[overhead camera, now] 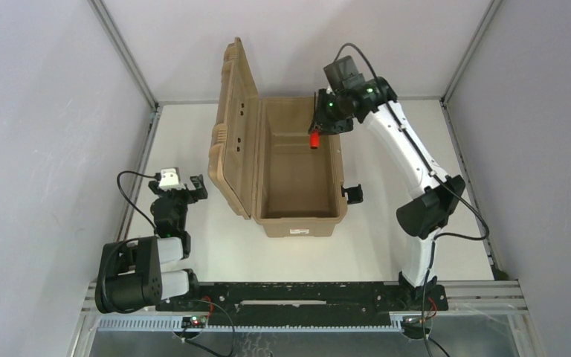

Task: Put the screwdriver in the bin
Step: Place the screwdriver in the bin.

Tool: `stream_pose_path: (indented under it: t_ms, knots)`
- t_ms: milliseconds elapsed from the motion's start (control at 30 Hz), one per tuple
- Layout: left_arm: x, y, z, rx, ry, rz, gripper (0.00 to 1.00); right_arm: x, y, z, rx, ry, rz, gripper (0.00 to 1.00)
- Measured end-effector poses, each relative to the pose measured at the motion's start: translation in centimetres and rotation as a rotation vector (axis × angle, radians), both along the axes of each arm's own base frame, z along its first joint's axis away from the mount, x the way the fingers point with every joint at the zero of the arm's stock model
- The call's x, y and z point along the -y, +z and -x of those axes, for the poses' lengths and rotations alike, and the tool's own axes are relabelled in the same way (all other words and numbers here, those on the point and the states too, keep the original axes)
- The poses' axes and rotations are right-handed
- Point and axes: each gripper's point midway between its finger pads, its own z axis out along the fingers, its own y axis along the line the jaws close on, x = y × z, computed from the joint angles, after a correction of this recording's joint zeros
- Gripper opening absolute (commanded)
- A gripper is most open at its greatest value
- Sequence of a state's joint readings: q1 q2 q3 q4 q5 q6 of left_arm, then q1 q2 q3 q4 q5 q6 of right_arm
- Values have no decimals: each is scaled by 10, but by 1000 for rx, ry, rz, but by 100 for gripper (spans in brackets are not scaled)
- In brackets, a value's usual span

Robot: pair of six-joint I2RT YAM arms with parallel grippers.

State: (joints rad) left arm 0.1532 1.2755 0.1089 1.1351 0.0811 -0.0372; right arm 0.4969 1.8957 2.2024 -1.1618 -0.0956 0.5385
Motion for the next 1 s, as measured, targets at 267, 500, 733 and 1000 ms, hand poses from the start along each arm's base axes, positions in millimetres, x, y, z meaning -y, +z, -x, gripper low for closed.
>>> stream_pose_path:
  t_ms: [267, 500, 733, 1000]
  knots:
    - [0, 0, 0, 0, 0, 0, 100, -19, -49, 1, -84, -18, 112, 0]
    - [0, 0, 0, 0, 0, 0, 100, -29, -103, -3, -164, -10, 189, 0]
    - [0, 0, 0, 0, 0, 0, 100, -38, -151, -2, -227, 9, 236, 0]
    - [0, 0, 0, 0, 0, 0, 100, -43, -200, -7, -276, 11, 295, 0]
